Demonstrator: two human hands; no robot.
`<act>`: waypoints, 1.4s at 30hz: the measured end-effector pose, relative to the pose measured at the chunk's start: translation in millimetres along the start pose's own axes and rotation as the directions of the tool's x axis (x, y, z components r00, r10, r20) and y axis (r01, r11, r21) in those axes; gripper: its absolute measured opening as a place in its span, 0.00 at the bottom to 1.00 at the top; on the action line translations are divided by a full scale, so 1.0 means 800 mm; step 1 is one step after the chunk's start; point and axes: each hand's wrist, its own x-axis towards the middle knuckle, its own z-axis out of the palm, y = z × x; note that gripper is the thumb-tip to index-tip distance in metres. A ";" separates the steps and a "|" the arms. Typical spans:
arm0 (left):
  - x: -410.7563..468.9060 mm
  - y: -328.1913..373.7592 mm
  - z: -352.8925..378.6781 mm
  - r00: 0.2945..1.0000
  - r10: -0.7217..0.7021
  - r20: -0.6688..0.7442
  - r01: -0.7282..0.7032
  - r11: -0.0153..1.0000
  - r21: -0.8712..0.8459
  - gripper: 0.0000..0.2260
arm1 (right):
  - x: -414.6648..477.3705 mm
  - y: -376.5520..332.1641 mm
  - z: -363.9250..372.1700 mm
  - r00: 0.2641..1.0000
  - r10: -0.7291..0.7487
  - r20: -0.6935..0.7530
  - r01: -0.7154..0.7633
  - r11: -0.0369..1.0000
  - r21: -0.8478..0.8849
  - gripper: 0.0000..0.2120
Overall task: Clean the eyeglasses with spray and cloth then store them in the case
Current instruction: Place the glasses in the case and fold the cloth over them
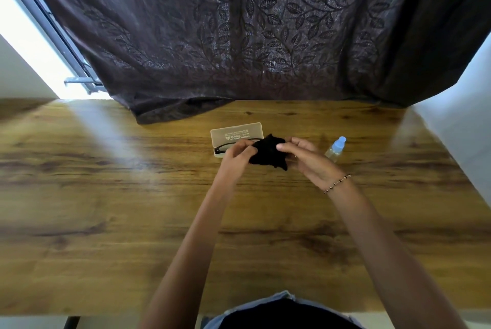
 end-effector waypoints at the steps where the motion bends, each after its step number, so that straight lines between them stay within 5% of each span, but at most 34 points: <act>1: -0.001 -0.001 0.001 1.000 0.008 0.006 -0.008 1.000 0.001 0.10 | -0.001 -0.001 0.001 1.000 -0.001 0.018 0.002 1.000 -0.018 0.14; 4: -0.003 0.000 0.002 0.999 0.023 0.025 -0.023 1.000 -0.003 0.09 | -0.004 -0.004 0.002 0.999 0.002 0.038 0.000 0.999 -0.037 0.27; 9: -0.007 0.002 -0.005 0.996 0.085 0.036 -0.084 0.996 -0.035 0.05 | 0.000 0.001 -0.001 0.993 -0.062 -0.096 0.059 0.998 -0.031 0.09; 16: -0.007 -0.003 -0.020 0.981 0.193 -0.006 -0.187 0.957 0.221 0.09 | 0.004 0.005 0.005 0.973 -0.136 -0.186 0.116 0.987 -0.111 0.03; 20: -0.013 -0.007 -0.012 0.915 0.398 -0.060 -0.302 0.778 0.551 0.14 | 0.004 0.005 0.007 0.990 -0.103 -0.098 0.096 0.992 -0.081 0.07; 23: -0.022 -0.010 0.005 0.827 0.561 0.020 -0.461 0.658 0.596 0.13 | 0.001 0.003 0.011 0.993 -0.094 -0.076 0.088 0.992 -0.088 0.11; 32: -0.023 -0.015 0.016 0.887 0.462 0.006 -0.407 0.775 0.484 0.11 | -0.009 -0.009 0.000 0.984 -0.039 0.174 0.038 0.999 0.007 0.26; 42: -0.022 -0.013 0.011 0.843 0.537 -0.012 -0.430 0.688 0.584 0.08 | -0.007 -0.015 0.007 0.989 -0.014 0.147 0.022 0.999 -0.050 0.24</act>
